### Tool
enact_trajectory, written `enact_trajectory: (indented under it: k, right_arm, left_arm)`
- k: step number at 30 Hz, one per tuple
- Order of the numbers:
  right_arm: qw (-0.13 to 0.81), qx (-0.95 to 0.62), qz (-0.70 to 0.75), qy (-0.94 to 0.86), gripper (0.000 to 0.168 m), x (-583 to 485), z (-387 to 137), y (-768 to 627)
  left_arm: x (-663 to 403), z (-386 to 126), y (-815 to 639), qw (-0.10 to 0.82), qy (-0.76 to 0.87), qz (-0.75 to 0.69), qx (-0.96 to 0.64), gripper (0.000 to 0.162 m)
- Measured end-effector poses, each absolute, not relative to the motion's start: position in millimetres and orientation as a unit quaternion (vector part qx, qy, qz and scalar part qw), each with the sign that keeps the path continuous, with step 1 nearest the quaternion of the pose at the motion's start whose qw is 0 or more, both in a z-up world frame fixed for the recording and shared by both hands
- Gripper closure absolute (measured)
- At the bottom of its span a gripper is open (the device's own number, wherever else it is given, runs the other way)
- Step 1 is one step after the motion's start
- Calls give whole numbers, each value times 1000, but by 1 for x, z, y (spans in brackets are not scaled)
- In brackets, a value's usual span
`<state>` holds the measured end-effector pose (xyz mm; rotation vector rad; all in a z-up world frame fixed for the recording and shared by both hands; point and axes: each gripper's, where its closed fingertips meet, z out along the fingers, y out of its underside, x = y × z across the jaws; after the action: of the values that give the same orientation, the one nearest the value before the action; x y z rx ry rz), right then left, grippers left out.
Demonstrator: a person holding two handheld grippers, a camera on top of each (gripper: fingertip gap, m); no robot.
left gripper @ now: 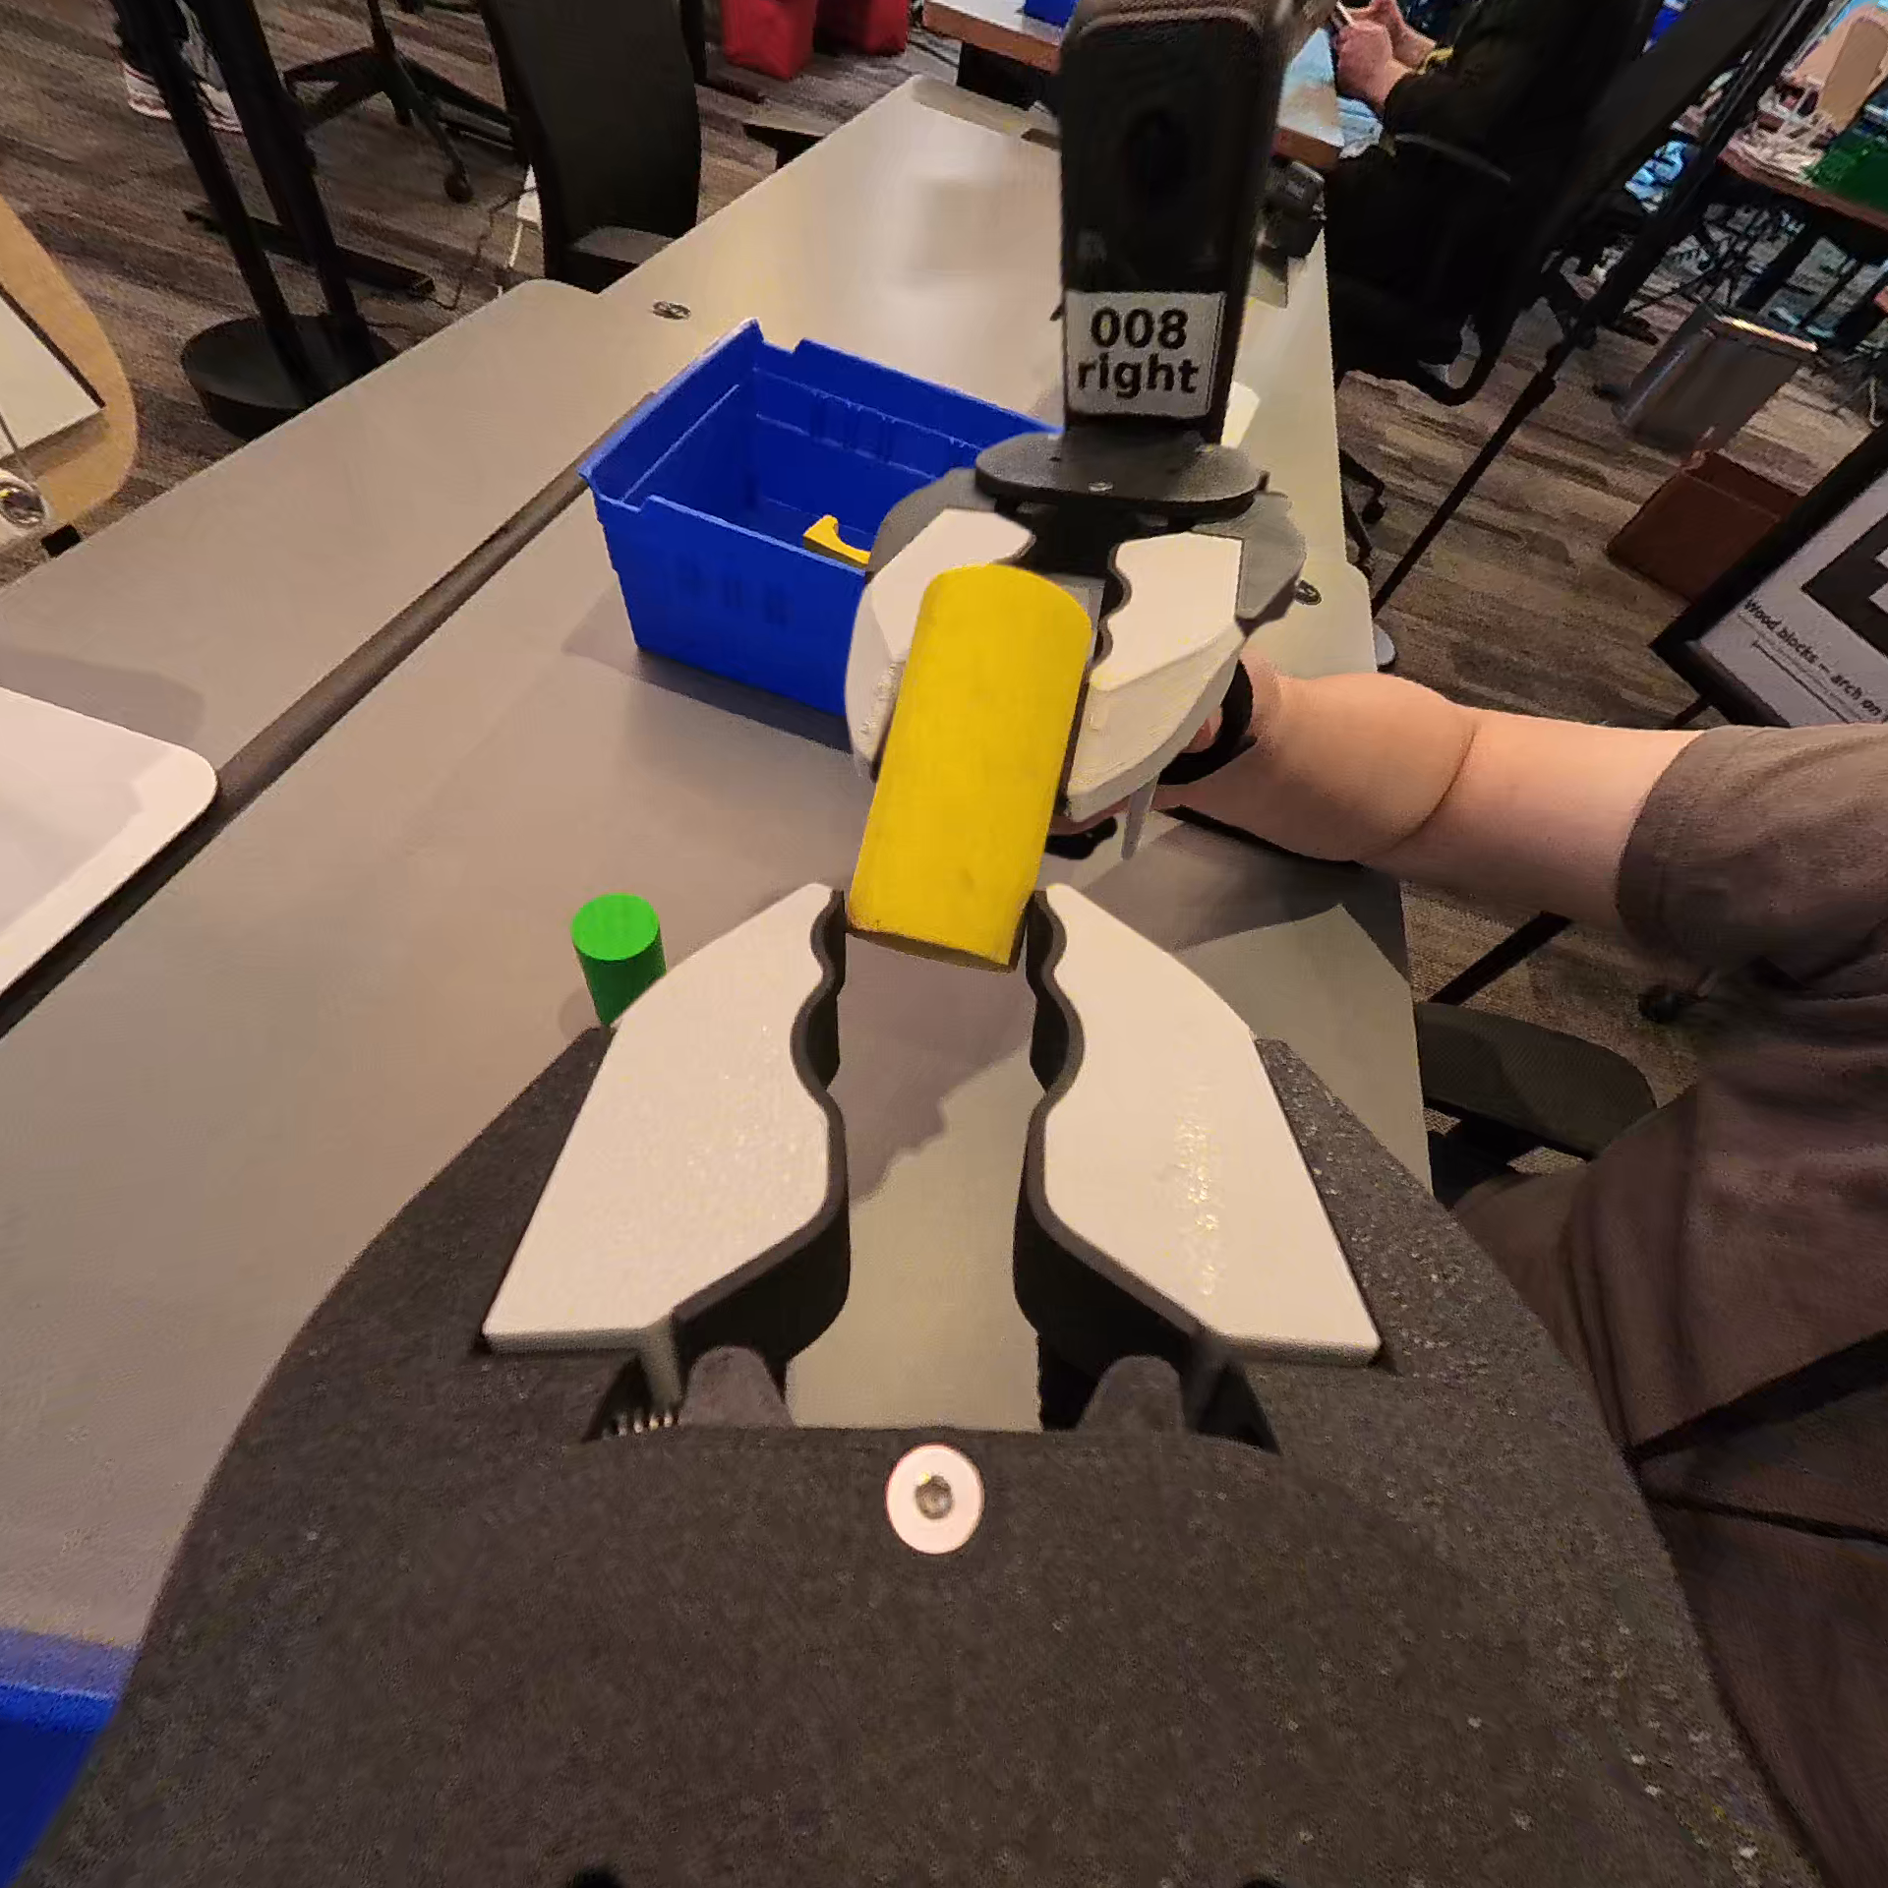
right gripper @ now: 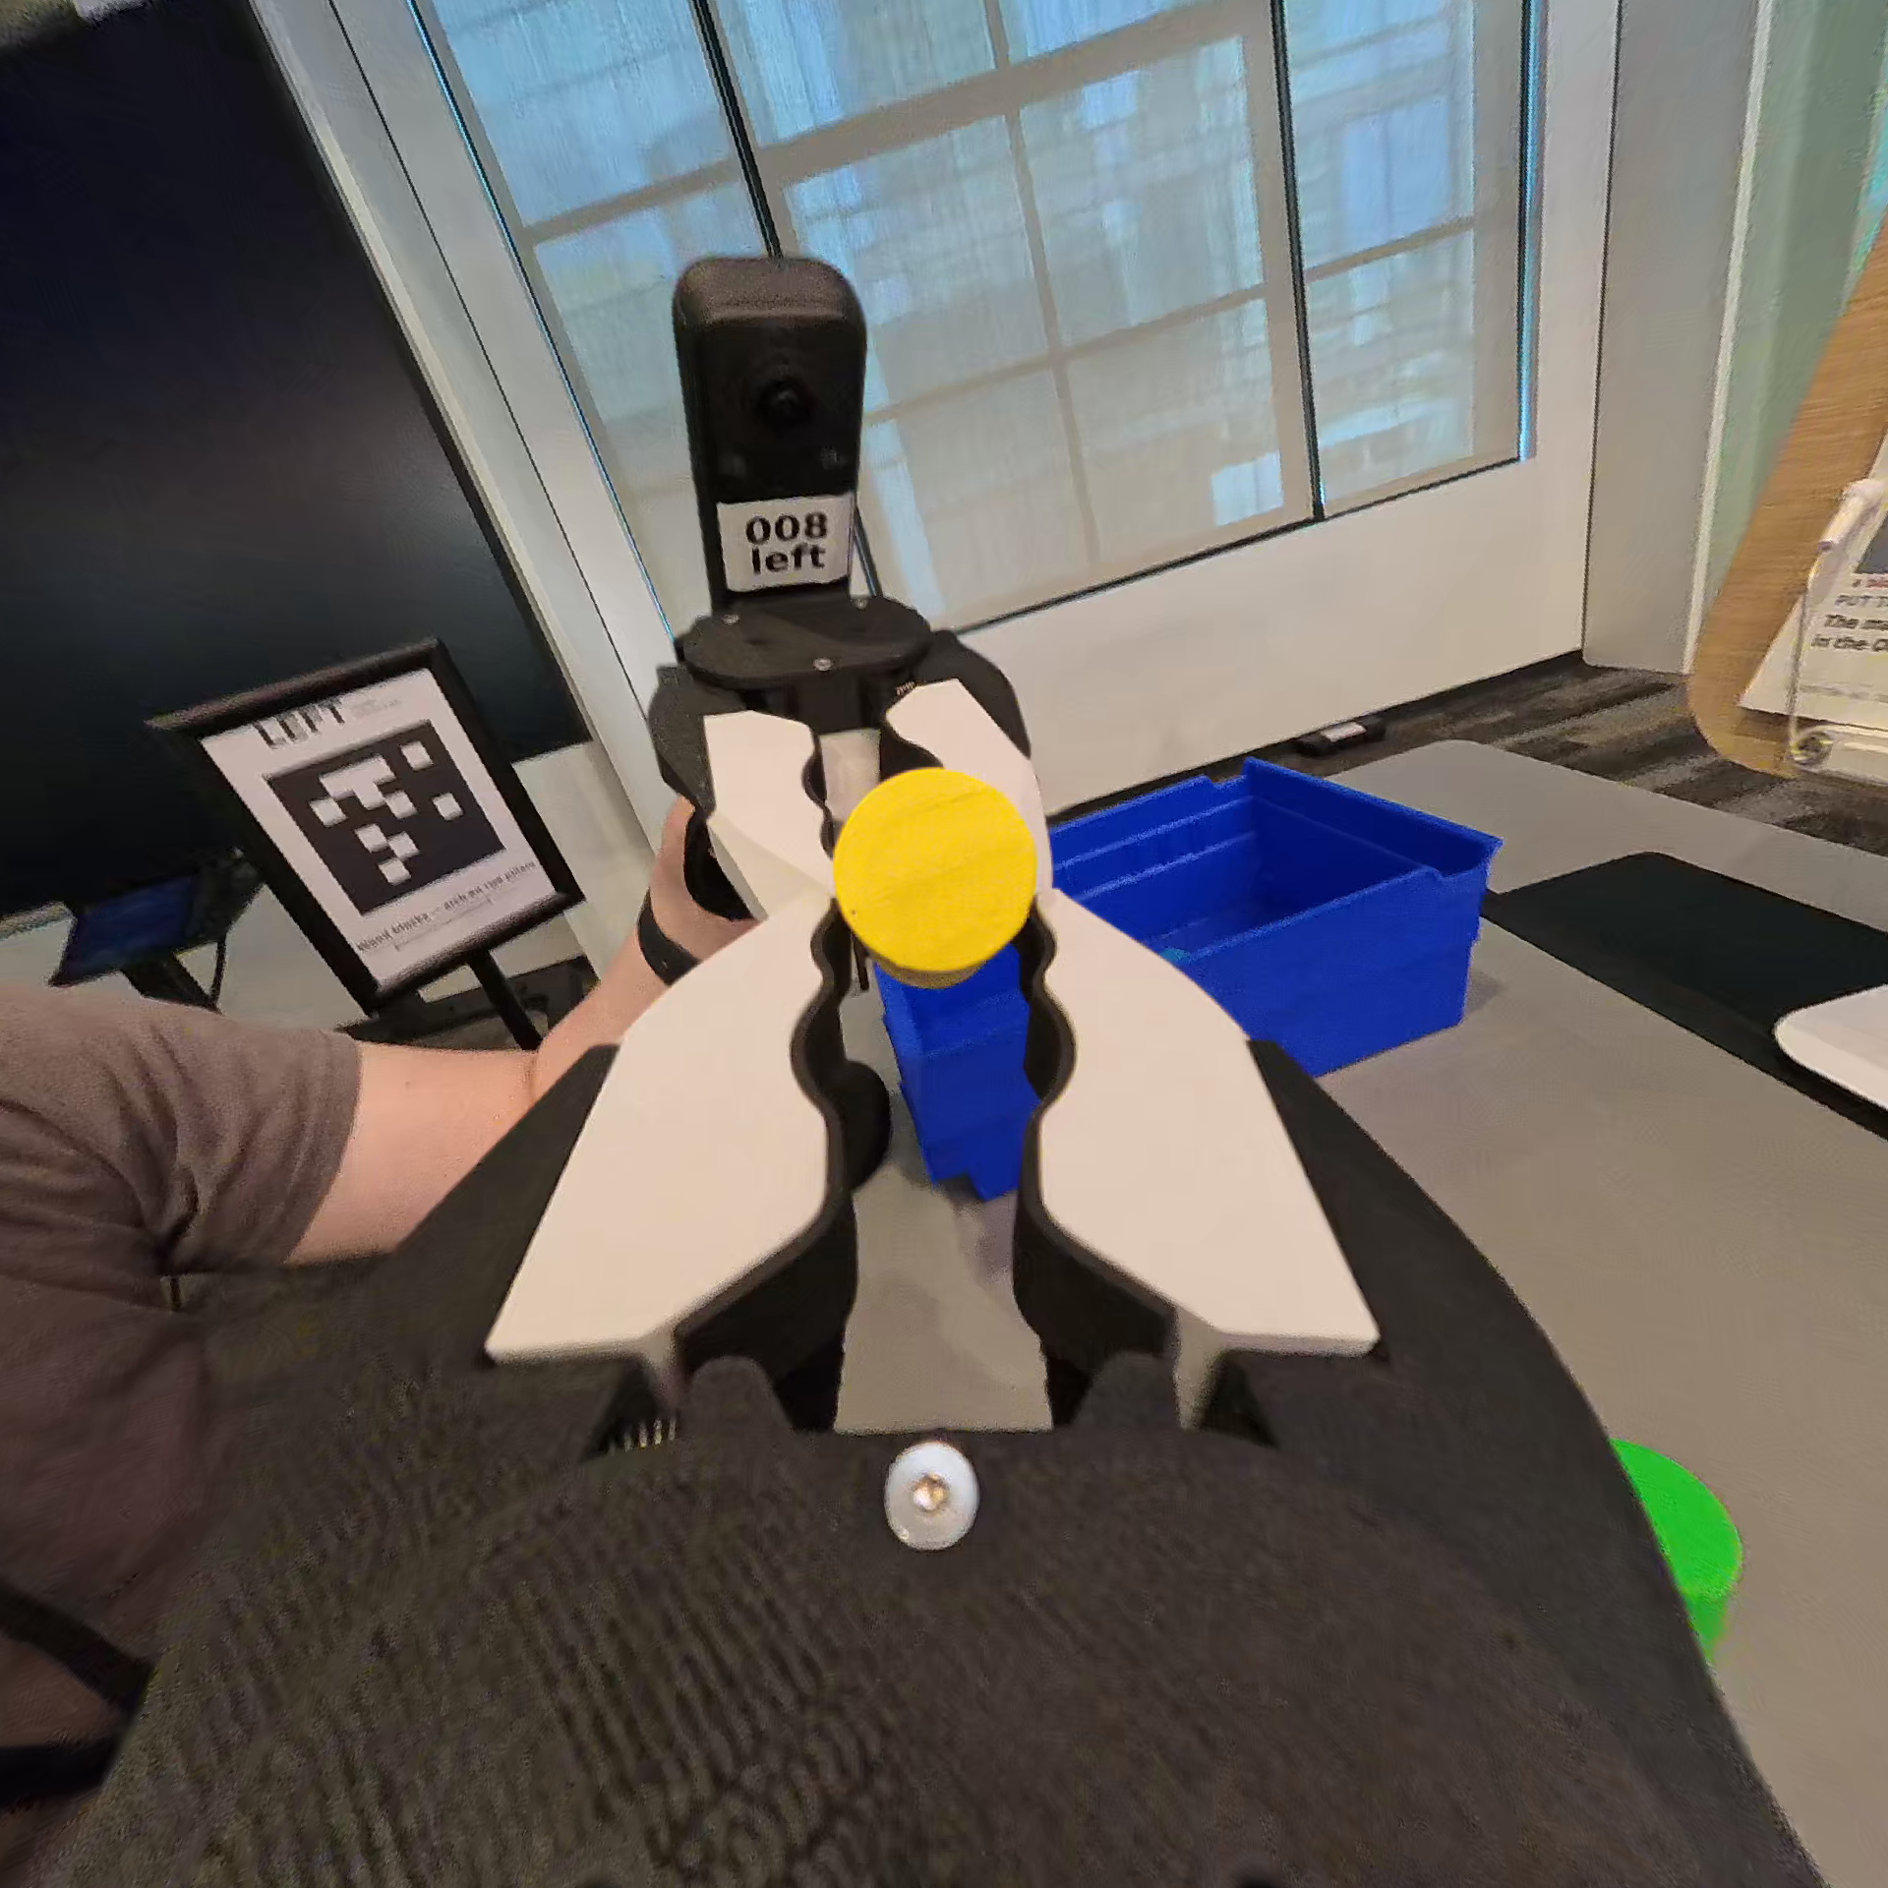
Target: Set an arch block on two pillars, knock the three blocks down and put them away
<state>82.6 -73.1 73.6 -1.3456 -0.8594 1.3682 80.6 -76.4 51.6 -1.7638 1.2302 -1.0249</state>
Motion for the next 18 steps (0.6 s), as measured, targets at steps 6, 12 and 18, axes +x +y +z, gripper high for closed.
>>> enact_trajectory:
  k: [6, 12, 18]
  right_arm:
    - [507, -724, 299, -360, 136, 142, 27, -7]
    - [358, -867, 174, -299, 136, 196, -79, 27]
    - [319, -894, 96, -300, 136, 209, -120, 38]
  left_arm:
    - [14, 38, -19, 416, 426, -223, -772, 84]
    - [-50, 59, 6, 456, 334, -233, -791, 99]
    - [-125, 45, 30, 464, 262, -150, -833, 118]
